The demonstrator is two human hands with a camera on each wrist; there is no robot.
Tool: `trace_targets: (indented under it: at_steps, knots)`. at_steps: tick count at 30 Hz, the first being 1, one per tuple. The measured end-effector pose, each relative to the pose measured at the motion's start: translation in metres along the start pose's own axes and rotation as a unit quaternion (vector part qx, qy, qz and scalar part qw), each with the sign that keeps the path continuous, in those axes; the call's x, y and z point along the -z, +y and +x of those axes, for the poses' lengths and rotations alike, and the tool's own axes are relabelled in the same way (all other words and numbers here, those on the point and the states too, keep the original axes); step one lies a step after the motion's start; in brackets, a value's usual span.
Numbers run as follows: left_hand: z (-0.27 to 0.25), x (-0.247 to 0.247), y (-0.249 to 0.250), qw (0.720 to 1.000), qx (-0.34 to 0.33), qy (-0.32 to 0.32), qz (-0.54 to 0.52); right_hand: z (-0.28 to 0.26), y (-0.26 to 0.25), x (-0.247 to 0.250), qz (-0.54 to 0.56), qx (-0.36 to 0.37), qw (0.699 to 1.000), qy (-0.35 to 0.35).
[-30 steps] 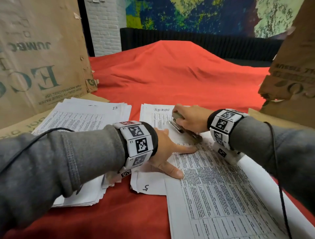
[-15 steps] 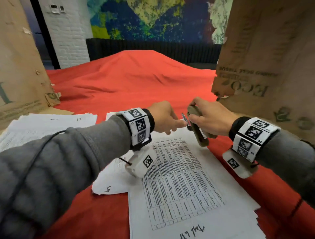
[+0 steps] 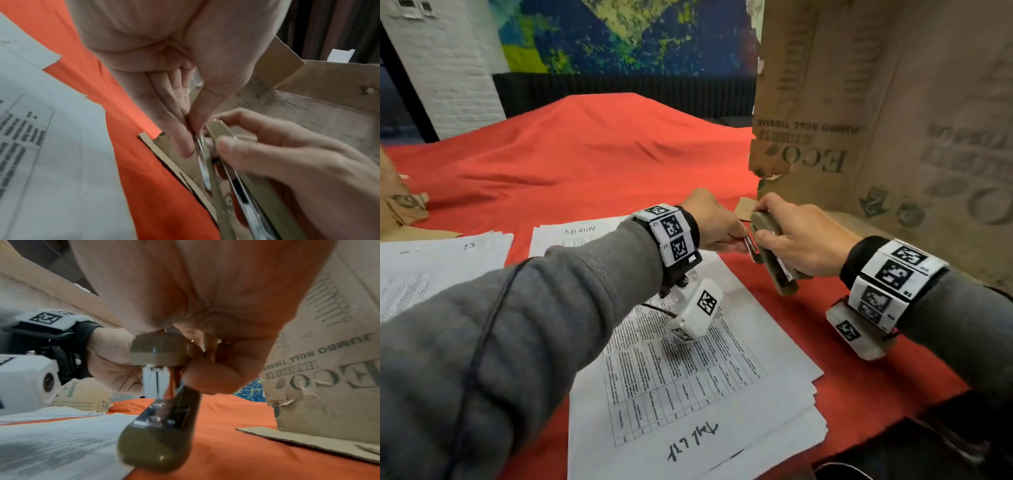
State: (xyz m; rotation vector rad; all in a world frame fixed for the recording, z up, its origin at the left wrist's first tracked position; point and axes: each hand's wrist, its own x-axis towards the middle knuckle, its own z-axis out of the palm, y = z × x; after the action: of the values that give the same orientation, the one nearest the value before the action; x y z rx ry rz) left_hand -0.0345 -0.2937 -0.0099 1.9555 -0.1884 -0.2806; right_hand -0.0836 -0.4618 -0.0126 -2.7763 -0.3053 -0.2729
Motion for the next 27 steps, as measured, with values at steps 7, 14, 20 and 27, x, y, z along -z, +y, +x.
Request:
trace_targets:
  at_steps: [7, 14, 20, 27]
  knots:
    - [-0.002, 0.002, -0.008, 1.000, -0.009, -0.012, -0.024, -0.008, 0.044, 0.010, -0.118, -0.073, 0.979, -0.150]
    - [-0.033, -0.029, -0.008, 0.993, -0.036, -0.108, -0.012, -0.028, 0.066, 0.019, -0.146, -0.071, 0.984, -0.068]
    - [-0.050, -0.055, 0.004, 0.985, 0.000, -0.160, -0.069, -0.075, 0.041, 0.031, 0.190, 0.065, 0.976, 0.088]
    - [-0.062, -0.065, 0.006, 0.964, 0.061, -0.202, -0.164, -0.099, 0.050, 0.019, 0.225, 0.088, 0.950, 0.198]
